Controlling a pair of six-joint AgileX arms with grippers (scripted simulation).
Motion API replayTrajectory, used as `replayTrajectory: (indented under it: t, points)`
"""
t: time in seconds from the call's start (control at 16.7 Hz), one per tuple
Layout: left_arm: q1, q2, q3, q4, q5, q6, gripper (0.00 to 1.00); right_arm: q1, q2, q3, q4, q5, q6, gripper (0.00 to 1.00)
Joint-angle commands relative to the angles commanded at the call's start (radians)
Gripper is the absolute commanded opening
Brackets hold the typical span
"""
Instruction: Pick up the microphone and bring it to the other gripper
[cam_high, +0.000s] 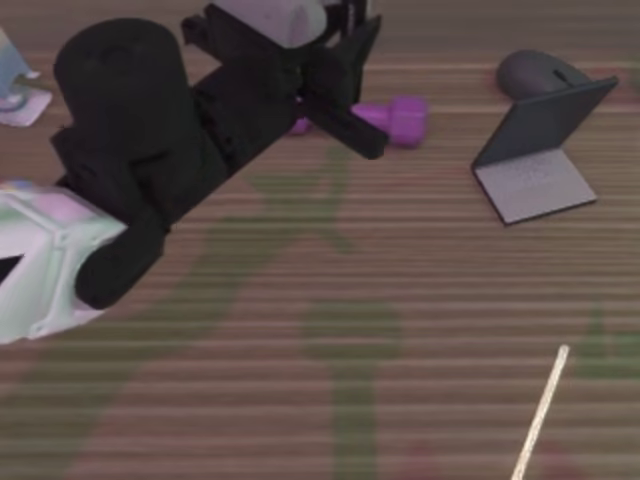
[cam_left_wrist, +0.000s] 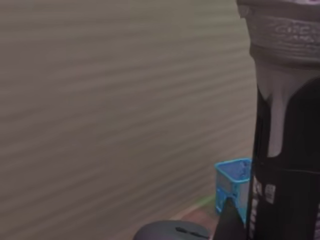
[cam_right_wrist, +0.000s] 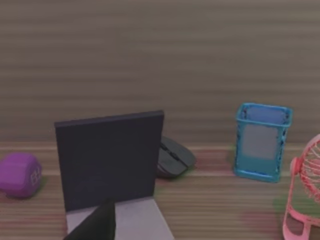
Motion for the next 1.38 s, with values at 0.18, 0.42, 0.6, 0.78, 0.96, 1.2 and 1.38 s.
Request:
replayTrajectory:
  t: [0.18,0.42,0.6,0.78,0.96,1.2,1.38]
  points:
    - [-0.001,-0.001,-0.001,-0.001,-0.001,0.0,0.0,0.0,0.0,0.0,0.0,0.0,0.0,1.0]
    - [-0.001,-0.001,0.0,0.0,-0.001,0.0,0.0,0.0,0.0,0.0,0.0,0.0,0.0,1.0]
    - [-0.001,-0.001,-0.001,-0.001,-0.001,0.0,0.0,0.0,0.0,0.0,0.0,0.0,0.0,1.0]
    - [-0.001,-0.001,-0.001,-0.001,-0.001,0.0,0.0,0.032,0.035,0.026,0.016,0.008,-0.003,1.0]
    - [-0.001,-0.001,-0.001,-0.001,-0.001,0.0,0.0,0.135,0.165,0.112,0.071,0.039,-0.01,1.0]
    - [-0.001,-0.001,-0.001,-0.001,-0.001,0.0,0.0,0.332,0.461,0.293,0.19,0.099,-0.015,1.0]
    - [-0.001,-0.001,-0.001,-0.001,-0.001,0.0,0.0,0.49,0.714,0.445,0.294,0.145,-0.016,1.0]
